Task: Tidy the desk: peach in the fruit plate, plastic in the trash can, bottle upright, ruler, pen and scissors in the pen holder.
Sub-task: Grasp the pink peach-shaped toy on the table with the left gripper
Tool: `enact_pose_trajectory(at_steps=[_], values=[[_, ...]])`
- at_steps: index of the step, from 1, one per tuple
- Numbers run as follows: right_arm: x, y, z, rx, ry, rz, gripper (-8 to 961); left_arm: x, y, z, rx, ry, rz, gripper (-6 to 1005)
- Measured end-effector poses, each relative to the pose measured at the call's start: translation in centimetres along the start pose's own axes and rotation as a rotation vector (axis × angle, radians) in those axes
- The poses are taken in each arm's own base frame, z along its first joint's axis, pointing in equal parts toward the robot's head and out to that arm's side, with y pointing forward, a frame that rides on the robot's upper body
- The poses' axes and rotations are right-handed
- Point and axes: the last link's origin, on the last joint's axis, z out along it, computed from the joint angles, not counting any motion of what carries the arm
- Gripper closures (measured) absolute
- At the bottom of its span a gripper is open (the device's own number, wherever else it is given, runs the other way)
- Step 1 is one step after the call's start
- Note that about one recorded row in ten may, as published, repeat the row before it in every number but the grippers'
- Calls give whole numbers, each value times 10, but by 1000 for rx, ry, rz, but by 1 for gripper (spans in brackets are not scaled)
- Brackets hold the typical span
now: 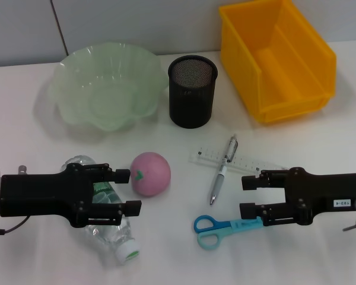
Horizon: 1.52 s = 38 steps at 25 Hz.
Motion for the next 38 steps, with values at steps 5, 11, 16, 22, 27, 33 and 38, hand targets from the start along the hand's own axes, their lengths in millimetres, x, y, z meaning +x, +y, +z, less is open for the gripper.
enact_pose_trajectory(at_steps=[5, 11, 16, 22, 27, 33, 38], values=[[-1, 0, 1, -2, 1, -2, 187, 2, 0, 0, 1, -2, 16, 220], [-1, 0, 1, -2, -1, -2, 187, 6, -1, -2, 8, -4, 43, 237], [0, 0, 0, 0, -5, 2, 187, 21, -2, -1, 7, -27, 105, 258], [2, 1, -2, 5, -9, 8, 188, 56, -14, 11, 68, -194, 220, 290], [3, 1, -3, 7, -10, 12, 188, 74, -26, 29, 156, -392, 317, 317], [5, 1, -5, 13, -9, 13, 188, 81, -37, 56, 233, -515, 358, 312], [4, 1, -6, 17, -10, 12, 188, 74, -39, 78, 249, -590, 388, 311]])
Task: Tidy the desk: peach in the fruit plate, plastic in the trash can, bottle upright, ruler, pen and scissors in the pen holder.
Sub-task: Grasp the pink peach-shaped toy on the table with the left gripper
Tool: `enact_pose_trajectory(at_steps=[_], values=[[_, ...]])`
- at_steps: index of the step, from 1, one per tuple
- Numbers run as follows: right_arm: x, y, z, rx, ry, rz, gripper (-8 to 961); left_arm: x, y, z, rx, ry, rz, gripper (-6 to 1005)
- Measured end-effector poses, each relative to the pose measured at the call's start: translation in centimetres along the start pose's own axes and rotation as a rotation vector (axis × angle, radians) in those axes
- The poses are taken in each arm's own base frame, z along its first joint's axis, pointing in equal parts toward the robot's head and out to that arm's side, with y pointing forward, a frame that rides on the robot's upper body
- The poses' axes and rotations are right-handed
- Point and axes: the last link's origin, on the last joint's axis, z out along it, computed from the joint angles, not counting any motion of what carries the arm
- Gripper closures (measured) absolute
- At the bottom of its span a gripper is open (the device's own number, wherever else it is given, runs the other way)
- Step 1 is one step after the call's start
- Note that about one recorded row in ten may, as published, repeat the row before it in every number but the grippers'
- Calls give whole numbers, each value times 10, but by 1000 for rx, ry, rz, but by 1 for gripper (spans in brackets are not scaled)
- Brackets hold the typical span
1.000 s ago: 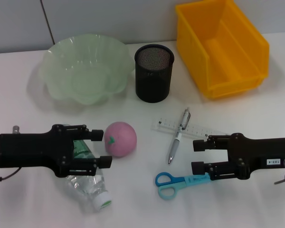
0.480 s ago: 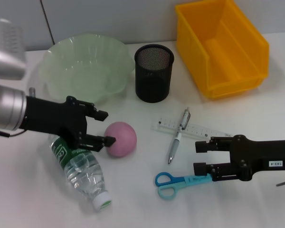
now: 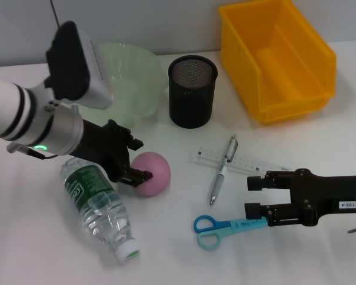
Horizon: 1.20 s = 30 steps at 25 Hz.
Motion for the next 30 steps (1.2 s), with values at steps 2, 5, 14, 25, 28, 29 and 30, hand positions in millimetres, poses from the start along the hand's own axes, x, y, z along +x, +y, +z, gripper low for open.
enact_pose_trajectory(at_steps=[2, 5, 14, 25, 28, 29, 30], values=[[0, 0, 0, 0, 0, 0, 188, 0, 0, 3, -6, -7, 0, 318], [0, 0, -1, 2, 0, -1, 188, 0, 1, 8, -20, -18, -4, 339], [0, 0, -1, 3, 0, 1, 188, -1, -1, 13, -16, 20, -53, 403], [-1, -1, -2, 5, 0, -7, 189, -1, 3, -7, -81, 148, -132, 680], [-1, -1, -2, 6, 0, -8, 189, -3, -2, -19, -67, 222, -174, 715], [-1, -1, -2, 6, 0, -9, 189, -4, -5, -26, -54, 268, -200, 727], [-1, -1, -2, 8, 0, -9, 189, -8, -11, -40, -20, 349, -241, 739]])
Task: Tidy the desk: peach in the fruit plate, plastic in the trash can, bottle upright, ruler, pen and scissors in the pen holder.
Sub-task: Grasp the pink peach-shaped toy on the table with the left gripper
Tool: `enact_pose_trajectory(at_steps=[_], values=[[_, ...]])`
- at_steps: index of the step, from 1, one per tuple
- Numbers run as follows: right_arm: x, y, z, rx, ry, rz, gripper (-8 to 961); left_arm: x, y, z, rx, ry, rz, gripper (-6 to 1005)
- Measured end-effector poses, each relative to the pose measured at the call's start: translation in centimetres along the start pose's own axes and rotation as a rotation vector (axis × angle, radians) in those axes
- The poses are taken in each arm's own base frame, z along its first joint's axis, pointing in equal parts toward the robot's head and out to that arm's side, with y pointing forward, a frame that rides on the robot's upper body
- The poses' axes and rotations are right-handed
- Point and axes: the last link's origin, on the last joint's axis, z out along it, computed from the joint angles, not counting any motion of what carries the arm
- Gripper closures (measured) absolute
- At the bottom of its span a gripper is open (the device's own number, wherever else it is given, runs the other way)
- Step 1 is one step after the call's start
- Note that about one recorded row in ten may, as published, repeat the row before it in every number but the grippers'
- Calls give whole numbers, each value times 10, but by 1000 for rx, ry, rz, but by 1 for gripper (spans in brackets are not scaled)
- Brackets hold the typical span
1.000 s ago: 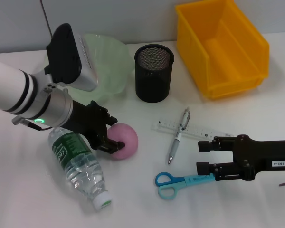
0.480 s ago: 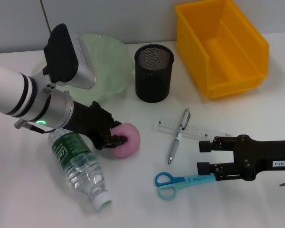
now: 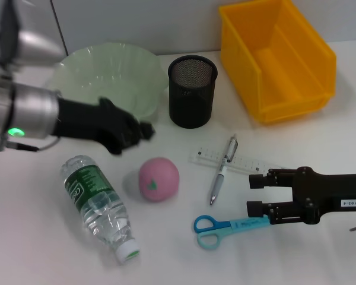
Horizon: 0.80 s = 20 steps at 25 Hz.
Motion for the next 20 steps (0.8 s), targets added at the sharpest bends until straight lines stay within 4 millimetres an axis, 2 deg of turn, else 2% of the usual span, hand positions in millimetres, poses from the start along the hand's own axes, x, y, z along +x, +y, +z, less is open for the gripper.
enact_pose_trajectory(at_steps=[4, 7, 12, 17, 20], values=[[-1, 0, 0, -1, 0, -1, 189, -1, -4, -12, 19, 59, -17, 786], [-1, 0, 0, -1, 0, -1, 189, -2, -1, -10, 2, 50, -9, 998], [-1, 0, 1, -2, -1, -1, 189, 0, 7, 3, -46, 6, 30, 984], [-1, 0, 0, -1, -2, 1, 189, -5, 9, 24, -28, -118, 92, 790], [0, 0, 0, 0, -2, 3, 189, -7, 11, 34, -26, -166, 109, 726]])
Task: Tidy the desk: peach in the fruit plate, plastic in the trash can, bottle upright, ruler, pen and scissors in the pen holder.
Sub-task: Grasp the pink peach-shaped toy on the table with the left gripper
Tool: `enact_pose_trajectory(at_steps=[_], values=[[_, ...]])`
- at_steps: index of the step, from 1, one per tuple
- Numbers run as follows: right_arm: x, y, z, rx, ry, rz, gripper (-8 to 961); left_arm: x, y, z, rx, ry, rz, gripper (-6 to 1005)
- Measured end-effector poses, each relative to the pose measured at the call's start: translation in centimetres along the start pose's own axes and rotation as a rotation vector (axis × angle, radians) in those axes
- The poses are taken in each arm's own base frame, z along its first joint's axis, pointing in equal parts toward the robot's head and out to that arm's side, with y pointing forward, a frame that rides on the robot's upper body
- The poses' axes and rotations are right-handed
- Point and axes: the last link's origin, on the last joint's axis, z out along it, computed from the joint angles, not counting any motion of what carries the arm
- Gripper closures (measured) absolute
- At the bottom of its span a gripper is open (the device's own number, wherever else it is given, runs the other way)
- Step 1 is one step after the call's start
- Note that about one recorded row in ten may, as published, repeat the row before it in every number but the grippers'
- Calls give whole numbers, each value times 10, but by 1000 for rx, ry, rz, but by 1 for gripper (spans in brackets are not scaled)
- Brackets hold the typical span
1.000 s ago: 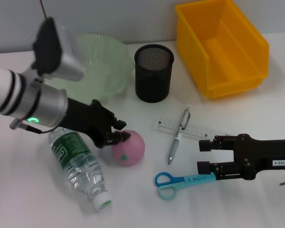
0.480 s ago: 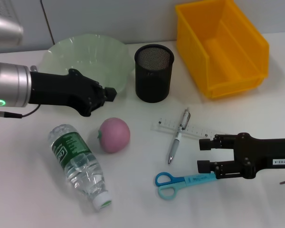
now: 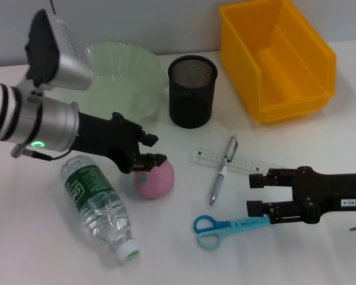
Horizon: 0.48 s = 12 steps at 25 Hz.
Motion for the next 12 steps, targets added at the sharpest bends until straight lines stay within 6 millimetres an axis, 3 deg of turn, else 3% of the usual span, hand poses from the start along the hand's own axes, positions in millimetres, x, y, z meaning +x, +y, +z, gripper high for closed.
enact_pose_trajectory(at_steps=[8, 12], values=[[1, 0, -1, 1, 3, 2, 189, 0, 0, 13, 12, -68, 13, 556], [0, -1, -2, 4, 5, 1, 189, -4, -4, 21, 26, -117, 5, 398]])
